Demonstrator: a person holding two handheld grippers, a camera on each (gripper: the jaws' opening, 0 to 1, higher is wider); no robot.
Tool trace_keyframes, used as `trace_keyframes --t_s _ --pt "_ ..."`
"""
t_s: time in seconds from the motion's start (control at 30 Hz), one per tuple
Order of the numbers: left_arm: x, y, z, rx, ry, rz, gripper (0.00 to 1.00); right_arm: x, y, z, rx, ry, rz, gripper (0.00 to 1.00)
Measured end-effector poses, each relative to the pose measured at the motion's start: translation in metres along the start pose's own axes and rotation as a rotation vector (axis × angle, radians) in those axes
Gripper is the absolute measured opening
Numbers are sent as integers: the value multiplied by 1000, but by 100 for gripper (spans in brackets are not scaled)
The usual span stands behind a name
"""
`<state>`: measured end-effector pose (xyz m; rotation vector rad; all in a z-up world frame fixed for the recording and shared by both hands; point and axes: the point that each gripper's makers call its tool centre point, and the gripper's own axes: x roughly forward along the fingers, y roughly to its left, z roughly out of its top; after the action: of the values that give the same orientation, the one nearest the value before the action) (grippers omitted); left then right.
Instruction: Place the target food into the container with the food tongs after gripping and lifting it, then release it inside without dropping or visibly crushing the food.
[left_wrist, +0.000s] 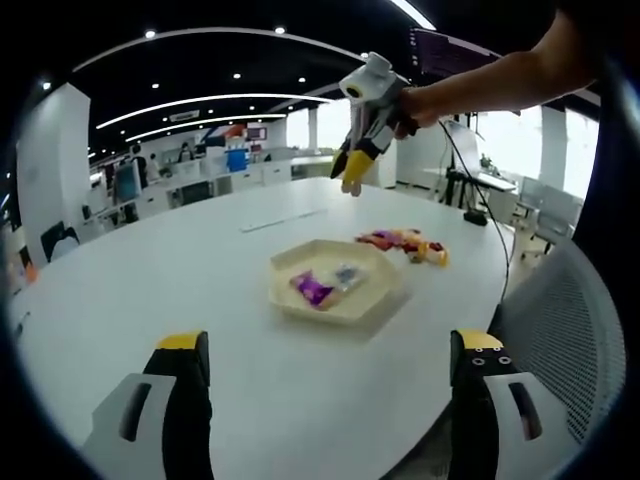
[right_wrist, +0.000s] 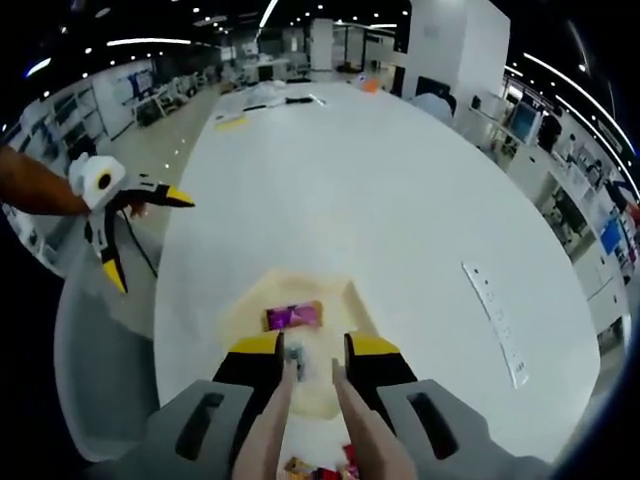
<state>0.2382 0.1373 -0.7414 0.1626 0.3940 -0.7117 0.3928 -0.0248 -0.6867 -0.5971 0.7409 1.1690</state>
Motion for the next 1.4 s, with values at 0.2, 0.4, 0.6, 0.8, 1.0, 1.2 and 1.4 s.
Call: trace_keyframes --t_s 0.2,0.4,0.6,0.8,1.0,1.2,1.4 --pt "0 0 -1 1 4 -3 97 -10 -4 -5 14 -4 -15 23" --pt "0 0 0 -2 2 -1 97 -20 -10 -20 26 6 -34 24" --pt "1 0 -1 0 3 -1 98 -27 -17 -35 43 21 -55 24" --pt "0 0 0 -2 -3 0 98 -33 -25 -46 69 29 -87 24" --pt "0 0 0 -4 -3 0 98 -36 -32 -56 86 37 -102 24" --pt "0 0 0 -4 0 -3 98 -39 -35 -67 104 44 -107 25" --pt "1 -2 -1 -2 4 -9 98 -46 -35 -84 112 56 -113 25"
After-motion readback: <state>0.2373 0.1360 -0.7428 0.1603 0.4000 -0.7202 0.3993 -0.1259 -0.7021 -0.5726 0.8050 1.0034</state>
